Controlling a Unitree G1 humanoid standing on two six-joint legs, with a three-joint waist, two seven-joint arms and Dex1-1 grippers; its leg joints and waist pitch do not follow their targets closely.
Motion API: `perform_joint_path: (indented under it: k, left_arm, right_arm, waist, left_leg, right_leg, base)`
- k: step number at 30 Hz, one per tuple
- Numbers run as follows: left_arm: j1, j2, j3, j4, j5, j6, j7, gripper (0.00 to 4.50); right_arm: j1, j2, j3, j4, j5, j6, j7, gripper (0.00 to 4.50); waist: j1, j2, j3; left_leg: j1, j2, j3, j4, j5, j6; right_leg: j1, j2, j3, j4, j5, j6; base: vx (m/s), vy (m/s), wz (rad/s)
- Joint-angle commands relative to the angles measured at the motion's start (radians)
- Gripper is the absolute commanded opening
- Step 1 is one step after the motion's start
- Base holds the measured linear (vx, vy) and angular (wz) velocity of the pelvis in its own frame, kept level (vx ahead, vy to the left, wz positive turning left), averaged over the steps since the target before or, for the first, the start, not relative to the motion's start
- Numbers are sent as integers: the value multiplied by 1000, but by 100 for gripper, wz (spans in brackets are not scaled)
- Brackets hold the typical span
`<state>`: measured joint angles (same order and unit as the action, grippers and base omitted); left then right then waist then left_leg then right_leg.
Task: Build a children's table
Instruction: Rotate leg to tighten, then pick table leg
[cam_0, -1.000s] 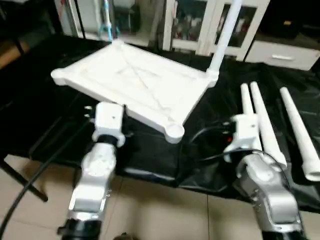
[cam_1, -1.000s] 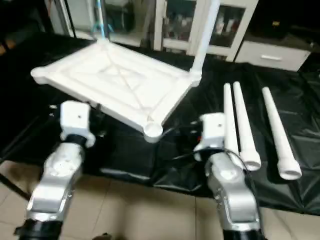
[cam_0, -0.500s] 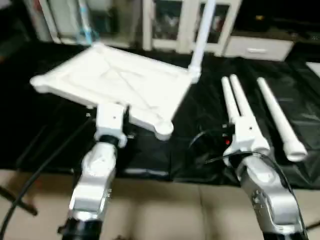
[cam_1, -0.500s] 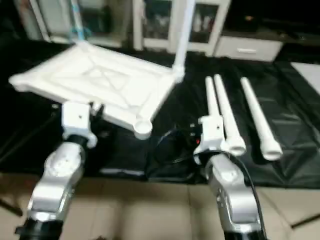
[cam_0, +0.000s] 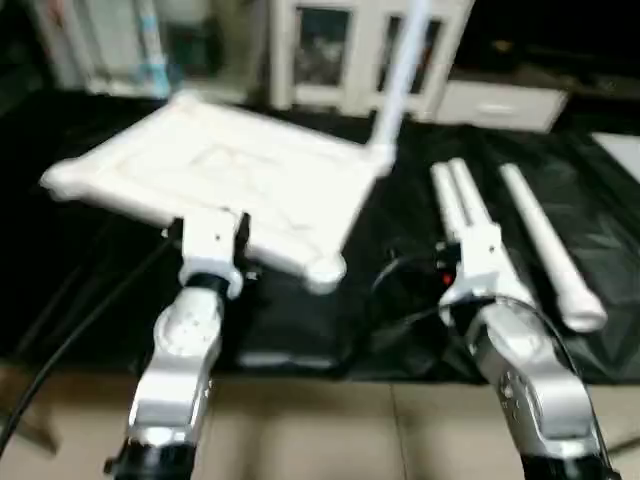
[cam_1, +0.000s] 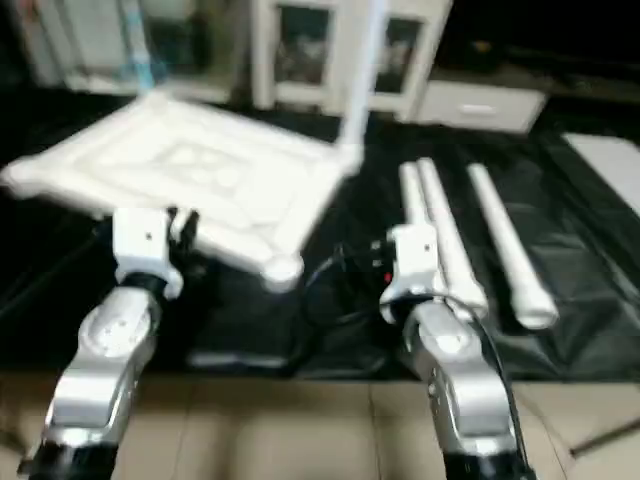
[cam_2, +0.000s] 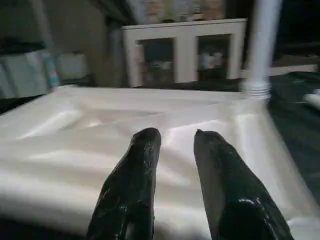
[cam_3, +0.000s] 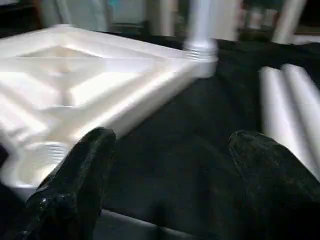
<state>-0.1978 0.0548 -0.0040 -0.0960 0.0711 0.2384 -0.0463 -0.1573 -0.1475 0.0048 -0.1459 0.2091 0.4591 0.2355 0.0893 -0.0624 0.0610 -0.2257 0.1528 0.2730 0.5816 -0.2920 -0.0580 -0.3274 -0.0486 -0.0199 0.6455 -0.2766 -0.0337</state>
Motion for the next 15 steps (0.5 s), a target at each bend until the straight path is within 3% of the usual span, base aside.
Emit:
perform_joint_path:
  k: [1,2,3,4,5,6,7,8,9,10,11,12,13,14,15]
  left_arm:
    - [-9,-11,-26,-10,-9,6,-4,144]
    - [-9,-12,-26,-10,-9,6,-4,144]
    - [-9,-12,-27,-9,-9,6,-5,144]
    - [-9,-12,-28,-9,-9,5,-6,144]
    - [-10,-12,-28,-8,-9,5,-7,144]
    - [-11,-12,-28,-7,-10,5,-7,144]
    - [-13,-12,-29,-5,-10,4,-9,144]
    - [-14,-12,-29,-4,-9,4,-10,144]
    - [-15,-12,-30,-5,-9,4,-11,144]
    - [-16,-13,-29,-5,-9,5,-11,144]
    - [-17,-13,-30,-4,-8,5,-10,144]
    - [-18,-13,-29,-2,-8,4,-7,144]
    - [-18,-15,-27,-3,-8,4,-2,144]
    - [-17,-15,-27,-3,-3,11,7,144]
    - [-17,-6,-31,4,-1,13,3,144]
  right_arm:
    - [-1,-11,-19,3,-2,5,-7,394]
    - [-1,-11,-19,3,-4,3,-9,394]
    - [-1,-12,-20,3,-4,2,-10,394]
    - [0,-12,-22,3,-3,2,-9,394]
    - [-1,-12,-23,3,-1,4,-9,394]
    - [-1,-11,-24,2,-1,6,-9,394]
    - [-1,-11,-25,3,-2,5,-9,394]
    - [0,-11,-25,3,-2,5,-8,394]
    - [2,-12,-25,1,-2,6,-7,394]
    - [3,-14,-24,0,-3,7,-5,394]
    - [3,-16,-23,-1,-2,7,-4,394]
    - [2,-20,-20,1,-5,10,-3,394]
    - [2,-26,-16,2,-10,14,-1,394]
    - [0,-39,-9,5,-25,23,-1,394]
    - [-13,-75,5,19,-65,87,-15,394]
  waist:
    - [55,-25,-70]
    - [52,-17,-76]
    - [55,-2,-78]
    - [38,0,-71]
    - [34,34,-76]
    - [20,88,-72]
    - [-9,105,-53]
    - [-30,91,-87]
    - [-29,87,-84]
    - [-30,77,-78]
    - [-37,63,-87]
    - [-37,50,-77]
    - [-31,38,-69]
    - [-18,-13,-66]
    - [21,-34,-63]
  left_leg:
    - [-140,-12,-93,86,-183,44]
    - [-205,-3,-149,140,-14,95]
    - [-221,0,-165,145,28,89]
    - [-245,8,-181,122,114,79]
    - [-210,11,-175,25,241,113]
    - [-122,50,-189,-49,231,151]
    - [-99,107,-245,-73,28,182]
    - [-4,178,-321,-78,-130,293]
    - [-2,177,-325,-69,-144,335]
    - [-12,162,-308,-59,-95,401]
    - [2,147,-299,-50,2,473]
    - [-32,124,-269,-65,67,511]
    - [-56,102,-242,-60,73,491]
    - [-119,15,-166,-12,-13,371]
    - [-178,-35,-160,72,-18,241]
  right_leg:
    - [174,-208,178,-149,-180,-264]
    - [183,-215,176,-137,-49,-273]
    - [177,-205,161,-129,27,-288]
    - [164,-161,103,-119,145,-300]
    - [128,-70,23,-121,94,-248]
    - [85,-17,-41,-123,-43,-137]
    - [34,17,-69,-42,-125,-98]
    - [-35,2,-56,63,-175,-38]
    - [-54,-7,-44,80,-153,-7]
    - [-82,-16,-37,98,-102,55]
    - [-113,-24,-30,101,-46,101]
    - [-109,-31,-21,88,9,116]
    - [-100,-40,-7,45,64,94]
    - [-50,-79,51,-73,152,77]
    - [35,-184,130,-135,-62,84]
  base:
    - [198,-19,-44]
    - [170,-6,-14]
    - [170,-6,-14]
    - [143,9,-4]
    - [161,36,5]
    - [161,36,5]
    - [180,85,-5]
    - [172,66,-9]
    - [172,66,-9]
    - [146,31,5]
    - [106,1,-2]
    - [106,1,-2]
    - [73,-60,-2]
    - [69,-104,5]
    - [69,-104,5]
